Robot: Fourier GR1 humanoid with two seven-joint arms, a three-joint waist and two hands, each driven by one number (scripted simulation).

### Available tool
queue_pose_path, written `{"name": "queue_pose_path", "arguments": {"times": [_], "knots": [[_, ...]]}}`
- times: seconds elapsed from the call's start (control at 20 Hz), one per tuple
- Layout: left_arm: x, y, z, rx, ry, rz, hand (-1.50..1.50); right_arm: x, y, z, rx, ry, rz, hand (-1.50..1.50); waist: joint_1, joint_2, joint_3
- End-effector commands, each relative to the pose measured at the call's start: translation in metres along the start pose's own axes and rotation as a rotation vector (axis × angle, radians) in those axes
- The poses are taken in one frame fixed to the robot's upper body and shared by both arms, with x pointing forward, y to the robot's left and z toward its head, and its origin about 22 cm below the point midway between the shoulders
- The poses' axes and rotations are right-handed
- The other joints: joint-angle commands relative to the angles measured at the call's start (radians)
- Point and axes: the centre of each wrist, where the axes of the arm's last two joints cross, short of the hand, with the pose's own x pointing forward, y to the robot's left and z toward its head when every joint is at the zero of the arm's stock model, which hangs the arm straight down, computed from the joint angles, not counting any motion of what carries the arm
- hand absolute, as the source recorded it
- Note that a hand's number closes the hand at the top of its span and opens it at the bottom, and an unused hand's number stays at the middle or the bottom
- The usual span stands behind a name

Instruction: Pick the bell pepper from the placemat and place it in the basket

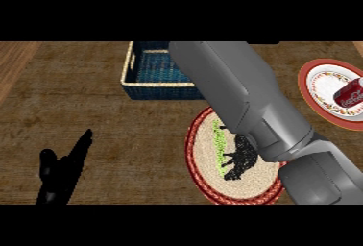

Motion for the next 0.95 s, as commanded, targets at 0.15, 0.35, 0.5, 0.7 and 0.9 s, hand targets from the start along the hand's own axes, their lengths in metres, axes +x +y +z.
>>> {"name": "queue_pose_path", "arguments": {"times": [0.15, 0.35, 0.5, 0.7, 0.9], "knots": [[-0.023, 0.020, -0.005, 0.020, 0.123, 0.000, 0.00, 0.005, 0.001, 0.005, -0.016, -0.021, 0.002, -1.50, -0.004, 0.005, -0.018], [-0.040, 0.013, 0.004, 0.041, 0.136, 0.014, 0.00, 0.005, -0.010, 0.001, -0.054, -0.035, -0.093, -1.50, -0.028, -0.003, -0.017], [-0.036, 0.003, -0.002, 0.034, 0.137, 0.019, 0.00, 0.009, -0.030, -0.013, -0.108, 0.014, -0.164, -1.50, -0.032, 0.000, -0.017], [-0.032, 0.021, 0.000, 0.059, 0.145, 0.032, 0.00, -0.008, -0.046, -0.031, -0.141, 0.068, -0.185, -1.50, -0.057, -0.009, -0.016], [-0.037, 0.026, 0.005, 0.087, 0.141, 0.043, 0.00, -0.009, -0.059, -0.024, -0.123, 0.075, -0.213, -1.50, -0.092, -0.024, -0.015]]}}
